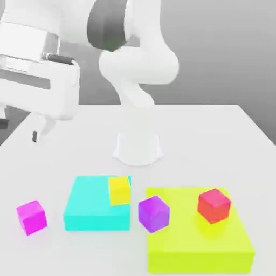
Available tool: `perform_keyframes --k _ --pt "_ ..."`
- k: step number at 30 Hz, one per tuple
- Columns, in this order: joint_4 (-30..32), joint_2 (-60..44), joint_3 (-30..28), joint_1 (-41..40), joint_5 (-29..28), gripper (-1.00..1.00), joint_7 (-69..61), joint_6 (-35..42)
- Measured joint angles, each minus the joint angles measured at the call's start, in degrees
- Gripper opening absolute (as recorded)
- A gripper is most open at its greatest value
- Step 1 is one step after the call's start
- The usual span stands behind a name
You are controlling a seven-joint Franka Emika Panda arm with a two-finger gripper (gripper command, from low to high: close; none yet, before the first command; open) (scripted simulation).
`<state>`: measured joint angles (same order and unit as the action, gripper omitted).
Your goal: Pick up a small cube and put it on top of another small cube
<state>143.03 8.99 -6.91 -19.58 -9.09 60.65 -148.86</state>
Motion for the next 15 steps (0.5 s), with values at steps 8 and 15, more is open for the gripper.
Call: perform_keyframes --k 8,15 --pt "5.3 -16.3 -2.4 -8.3 10.7 0.00 -4.0 -8.3" --pt "3.9 -28.7 1.6 -12.1 16.8 -1.00 -8.0 -17.7"
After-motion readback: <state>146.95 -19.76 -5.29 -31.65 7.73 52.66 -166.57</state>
